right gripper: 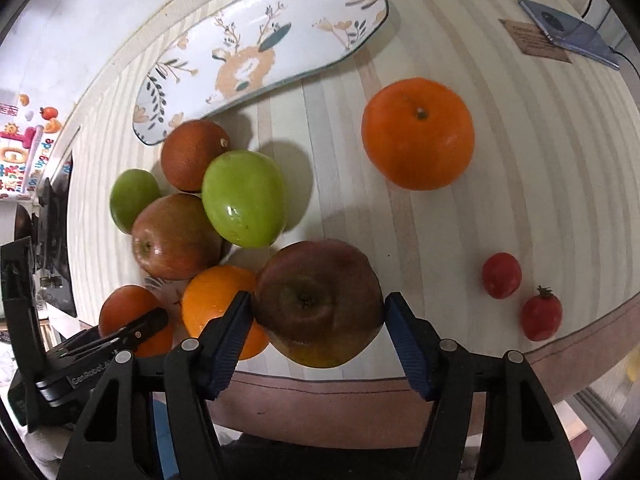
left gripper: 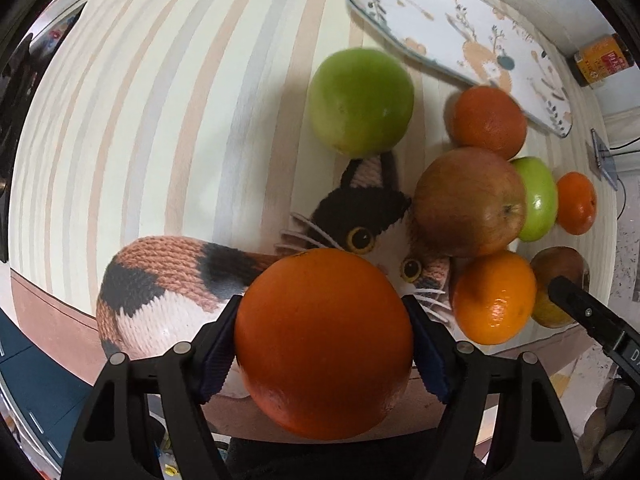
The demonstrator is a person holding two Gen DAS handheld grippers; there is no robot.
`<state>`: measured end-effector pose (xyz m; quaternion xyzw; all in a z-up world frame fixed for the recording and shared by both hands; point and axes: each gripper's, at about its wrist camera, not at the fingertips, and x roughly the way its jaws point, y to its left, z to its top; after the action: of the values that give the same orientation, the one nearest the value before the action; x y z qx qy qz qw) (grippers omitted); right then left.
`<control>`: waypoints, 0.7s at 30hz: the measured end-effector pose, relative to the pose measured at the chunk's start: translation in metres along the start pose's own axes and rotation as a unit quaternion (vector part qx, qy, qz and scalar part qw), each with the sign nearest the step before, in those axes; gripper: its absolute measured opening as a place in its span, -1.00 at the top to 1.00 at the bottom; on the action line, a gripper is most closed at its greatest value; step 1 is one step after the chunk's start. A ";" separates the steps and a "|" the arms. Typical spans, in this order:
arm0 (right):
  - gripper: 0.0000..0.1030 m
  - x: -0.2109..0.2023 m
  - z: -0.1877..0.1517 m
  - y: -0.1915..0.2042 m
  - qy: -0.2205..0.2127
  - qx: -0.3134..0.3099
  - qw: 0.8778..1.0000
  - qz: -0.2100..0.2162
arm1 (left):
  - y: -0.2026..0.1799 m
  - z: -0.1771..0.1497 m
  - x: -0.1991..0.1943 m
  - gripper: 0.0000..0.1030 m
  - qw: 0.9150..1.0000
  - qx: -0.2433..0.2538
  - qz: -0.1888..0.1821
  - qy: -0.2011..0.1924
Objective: Organize fruits
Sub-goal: 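Carry the orange and apple to the floral plate and release both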
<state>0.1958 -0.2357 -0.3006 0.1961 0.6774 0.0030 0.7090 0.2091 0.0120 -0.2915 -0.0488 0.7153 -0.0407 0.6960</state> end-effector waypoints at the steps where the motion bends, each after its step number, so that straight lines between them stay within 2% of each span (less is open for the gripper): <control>1: -0.35 -0.006 0.001 0.000 -0.006 0.000 1.000 0.002 | 0.001 -0.003 -0.009 -0.45 1.000 0.001 -0.003 -0.003; 7: -0.35 -0.053 0.022 0.004 -0.041 -0.004 0.998 0.043 | -0.004 -0.001 -0.097 -0.45 0.998 0.010 -0.040 -0.053; 10: -0.35 -0.071 0.048 0.011 -0.063 -0.013 0.996 0.060 | -0.011 0.038 -0.131 -0.45 0.996 0.023 -0.058 -0.069; 12: -0.35 -0.075 0.077 0.014 -0.074 -0.023 0.995 0.066 | -0.017 0.068 -0.138 -0.45 0.994 0.020 -0.071 -0.076; 14: -0.35 -0.068 0.108 0.017 -0.077 -0.035 0.995 0.060 | -0.029 0.109 -0.124 -0.45 0.995 0.014 -0.068 -0.077; 18: -0.35 -0.039 0.162 0.019 -0.063 -0.049 0.996 0.042 | -0.053 0.164 -0.099 -0.45 0.996 0.002 -0.068 -0.058; 21: -0.35 -0.020 0.196 0.016 -0.050 -0.054 0.997 0.030 | -0.084 0.213 -0.058 -0.45 0.998 0.005 -0.061 -0.035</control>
<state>0.3865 -0.2801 -0.2763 0.1776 0.6334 0.0511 0.7514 0.4244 -0.0618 -0.2293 -0.0902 0.6859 -0.0850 0.7170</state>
